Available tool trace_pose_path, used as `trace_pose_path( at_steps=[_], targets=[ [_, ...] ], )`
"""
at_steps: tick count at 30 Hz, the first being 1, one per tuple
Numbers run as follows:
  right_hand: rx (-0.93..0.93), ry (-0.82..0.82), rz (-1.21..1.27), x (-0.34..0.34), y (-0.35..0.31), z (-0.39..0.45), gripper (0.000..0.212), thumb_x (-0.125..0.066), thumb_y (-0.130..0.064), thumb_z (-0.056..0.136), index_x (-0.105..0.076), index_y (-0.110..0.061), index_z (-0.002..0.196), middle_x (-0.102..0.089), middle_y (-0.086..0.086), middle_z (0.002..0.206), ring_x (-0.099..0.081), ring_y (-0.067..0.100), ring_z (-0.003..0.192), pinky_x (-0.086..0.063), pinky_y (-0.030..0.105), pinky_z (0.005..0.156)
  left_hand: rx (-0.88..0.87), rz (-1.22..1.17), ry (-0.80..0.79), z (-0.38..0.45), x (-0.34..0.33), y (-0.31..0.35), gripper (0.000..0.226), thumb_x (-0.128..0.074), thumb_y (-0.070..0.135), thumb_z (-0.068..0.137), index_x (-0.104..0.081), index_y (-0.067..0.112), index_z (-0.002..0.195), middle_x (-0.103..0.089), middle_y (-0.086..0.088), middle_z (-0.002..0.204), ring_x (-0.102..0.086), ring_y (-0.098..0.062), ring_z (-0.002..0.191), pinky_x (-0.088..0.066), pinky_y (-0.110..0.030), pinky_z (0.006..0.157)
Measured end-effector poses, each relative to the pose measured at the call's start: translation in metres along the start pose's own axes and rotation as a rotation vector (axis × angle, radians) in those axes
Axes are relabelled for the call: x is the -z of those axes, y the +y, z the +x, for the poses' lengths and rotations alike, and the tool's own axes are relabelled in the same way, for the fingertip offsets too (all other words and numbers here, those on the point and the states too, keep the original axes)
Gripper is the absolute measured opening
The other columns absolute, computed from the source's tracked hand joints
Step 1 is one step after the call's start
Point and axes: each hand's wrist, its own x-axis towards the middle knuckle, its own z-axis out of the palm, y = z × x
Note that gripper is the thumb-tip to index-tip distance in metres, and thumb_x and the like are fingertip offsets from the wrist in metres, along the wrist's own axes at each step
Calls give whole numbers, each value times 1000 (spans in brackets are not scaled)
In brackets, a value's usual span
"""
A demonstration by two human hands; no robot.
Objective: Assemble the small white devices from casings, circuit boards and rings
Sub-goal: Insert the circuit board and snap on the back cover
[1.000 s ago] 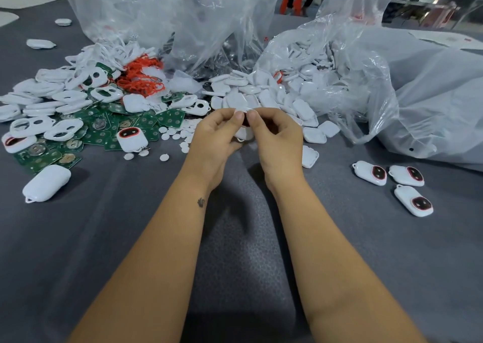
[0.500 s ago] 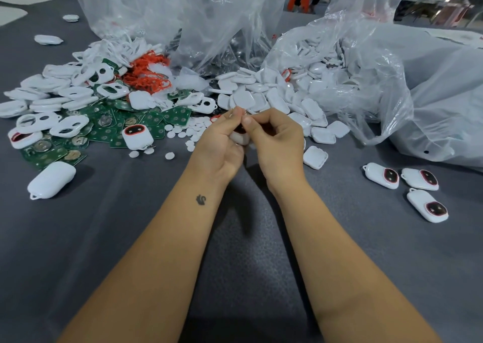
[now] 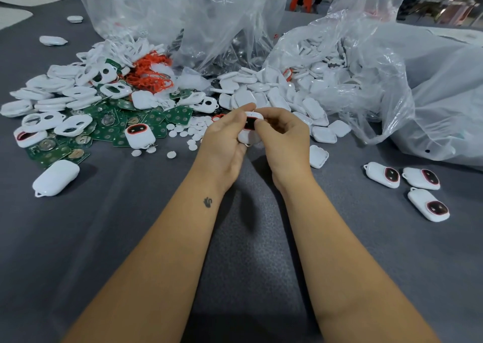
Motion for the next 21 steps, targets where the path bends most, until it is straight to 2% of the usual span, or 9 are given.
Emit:
trace_pose_path(
  at_steps=[2, 6, 11, 14, 17, 19, 21],
  targets=[
    [13, 21, 11, 1, 0, 0, 17, -63, -2, 81, -72, -14, 88, -71, 4, 84, -61, 8, 76, -50, 16, 69, 12, 15, 5, 0, 0, 0, 27, -39, 5, 103, -65, 5, 101, -71, -10, 91, -69, -17, 84, -58, -26, 78],
    [68, 38, -52, 0, 1, 2, 12, -65, -4, 83, -71, -14, 87, -69, -2, 78, -57, -1, 68, -47, 11, 65, 44, -4, 23, 2, 0, 3, 30, -38, -8, 95, -65, 3, 103, -66, -21, 109, -61, -35, 115, -50, -39, 101],
    [138, 35, -155, 0, 2, 1, 14, -63, -6, 86, -66, -19, 87, -65, -7, 77, -54, -5, 65, -43, 7, 64, 42, 60, 7, 1, 0, 1, 33, -37, -14, 95, -59, -3, 118, -64, -24, 109, -58, -40, 117, -43, -47, 108],
    [146, 18, -164, -1, 1, 0, 13, -63, -5, 88, -68, -16, 91, -65, -8, 80, -55, -6, 67, -43, 6, 65, 19, 53, 22, 0, 0, 2, 30, -40, -12, 95, -61, 0, 112, -66, -21, 105, -62, -34, 109, -44, -47, 106],
    [114, 11, -133, 0, 0, 1, 14, -62, -5, 88, -71, -15, 93, -68, -9, 81, -58, -6, 71, -46, 8, 69, -14, 21, 48, 0, 2, 2, 26, -45, -11, 94, -65, 2, 105, -71, -14, 95, -68, -23, 92, -56, -35, 92],
    [65, 4, -98, 1, -1, 1, 18, -60, -5, 85, -73, -12, 95, -72, -2, 87, -63, 4, 80, -51, 18, 77, -27, 10, 67, 1, 3, 1, 26, -48, -12, 92, -67, 3, 99, -73, -10, 86, -70, -19, 83, -59, -30, 81],
    [31, -12, -71, 1, -2, 1, 23, -59, -4, 82, -74, -13, 97, -73, 4, 91, -65, 13, 84, -54, 26, 82, -38, 11, 78, 2, 5, 1, 26, -50, -13, 90, -69, 4, 96, -74, -9, 83, -71, -20, 82, -59, -30, 80]
  ],
)
